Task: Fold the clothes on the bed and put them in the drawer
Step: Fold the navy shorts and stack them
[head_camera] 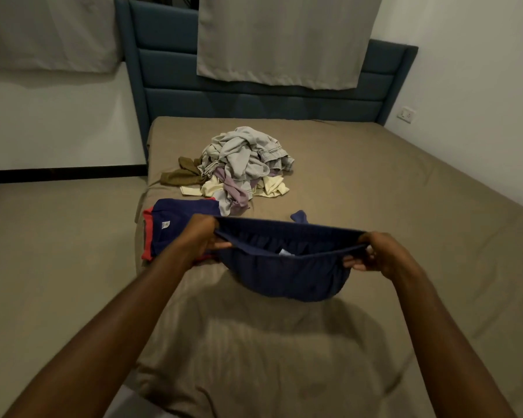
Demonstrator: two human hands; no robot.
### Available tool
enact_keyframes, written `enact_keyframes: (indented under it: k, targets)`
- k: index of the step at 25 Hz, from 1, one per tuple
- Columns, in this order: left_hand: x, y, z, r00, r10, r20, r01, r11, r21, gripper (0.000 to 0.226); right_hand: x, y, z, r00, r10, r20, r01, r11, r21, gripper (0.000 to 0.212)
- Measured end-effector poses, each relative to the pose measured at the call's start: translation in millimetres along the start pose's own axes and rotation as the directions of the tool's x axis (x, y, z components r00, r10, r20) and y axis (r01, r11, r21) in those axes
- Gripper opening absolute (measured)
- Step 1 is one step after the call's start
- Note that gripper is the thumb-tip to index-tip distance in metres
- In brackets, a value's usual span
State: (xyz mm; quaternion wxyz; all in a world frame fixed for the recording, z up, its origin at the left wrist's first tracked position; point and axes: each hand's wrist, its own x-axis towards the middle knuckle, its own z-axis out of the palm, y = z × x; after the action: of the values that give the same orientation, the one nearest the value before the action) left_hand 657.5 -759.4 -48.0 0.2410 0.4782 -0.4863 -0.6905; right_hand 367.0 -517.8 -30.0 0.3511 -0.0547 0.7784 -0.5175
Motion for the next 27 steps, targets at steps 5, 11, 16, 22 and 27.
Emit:
enact_keyframes:
  k: [5, 11, 16, 22, 27]
  targets:
    - [92.0, 91.2, 60.8, 0.987, 0.160, 0.020, -0.160, 0.987, 0.022, 0.037, 82.4, -106.5, 2.1, 0.989, -0.146, -0.040, 0.149, 0.896, 0.418, 0.014]
    - [137.3, 270.1, 132.1, 0.867, 0.497, -0.028, -0.490, 0.862, 0.130, 0.019, 83.5, -293.8, -36.8, 0.877, -0.448, -0.173, 0.467, 0.714, 0.521, 0.019]
    - [69.6, 358.9, 147.6, 0.666, 0.745, -0.023, -0.731, 0.659, 0.175, 0.026, 40.9, -356.1, -82.5, 0.735, -0.581, -0.349, 0.654, 0.475, 0.588, 0.029]
    - [-21.6, 251.5, 105.6, 0.552, 0.833, -0.026, -0.698, 0.479, 0.532, 0.030, -35.2, -234.6, -108.8, 0.655, -0.623, -0.427, 0.751, 0.596, 0.283, 0.024]
    - [-80.8, -21.9, 55.6, 0.753, 0.656, 0.049, -0.366, 0.356, 0.860, 0.017, -41.3, 40.2, -92.6, 0.725, -0.507, -0.466, 0.503, 0.852, -0.145, 0.038]
